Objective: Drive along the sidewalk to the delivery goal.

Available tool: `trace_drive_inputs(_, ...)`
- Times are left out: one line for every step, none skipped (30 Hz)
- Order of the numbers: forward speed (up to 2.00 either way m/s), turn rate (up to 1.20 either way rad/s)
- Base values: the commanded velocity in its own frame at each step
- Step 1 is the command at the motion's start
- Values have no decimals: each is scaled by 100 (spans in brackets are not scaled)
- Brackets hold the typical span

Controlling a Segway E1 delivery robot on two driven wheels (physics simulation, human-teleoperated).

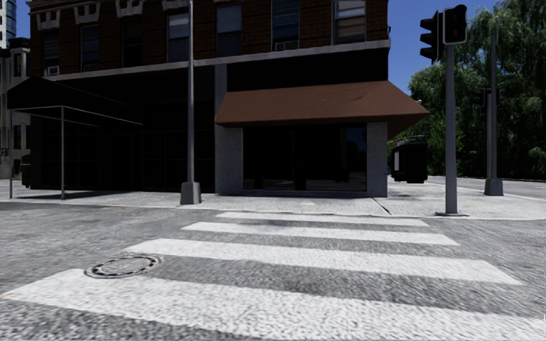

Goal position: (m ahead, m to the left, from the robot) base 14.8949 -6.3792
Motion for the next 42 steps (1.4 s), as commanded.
trace_drive_inputs(200,0)
trace_drive_inputs(200,0)
trace_drive_inputs(200,0)
trace_drive_inputs(200,0)
trace_drive_inputs(200,0)
trace_drive_inputs(200,0)
trace_drive_inputs(200,0)
trace_drive_inputs(200,0)
trace_drive_inputs(200,0)
trace_drive_inputs(200,0)
trace_drive_inputs(200,0)
trace_drive_inputs(196,-7)
trace_drive_inputs(186,-20)
trace_drive_inputs(164,-38)
trace_drive_inputs(135,-50)
trace_drive_inputs(135,-50)
trace_drive_inputs(126,-52)
trace_drive_inputs(123,-53)
trace_drive_inputs(122,-53)
trace_drive_inputs(122,-53)
trace_drive_inputs(122,-53)
trace_drive_inputs(125,-53)
trace_drive_inputs(126,-53)
trace_drive_inputs(134,-53)
trace_drive_inputs(143,-53)
trace_drive_inputs(149,-53)
trace_drive_inputs(152,-53)
trace_drive_inputs(152,-53)
trace_drive_inputs(156,-53)
trace_drive_inputs(163,-50)
trace_drive_inputs(169,-36)
trace_drive_inputs(175,-28)
trace_drive_inputs(177,-23)
trace_drive_inputs(180,-9)
trace_drive_inputs(180,-9)
trace_drive_inputs(185,0)
trace_drive_inputs(190,0)
trace_drive_inputs(194,0)
trace_drive_inputs(200,0)
trace_drive_inputs(200,0)
trace_drive_inputs(200,-1)
trace_drive_inputs(200,-24)
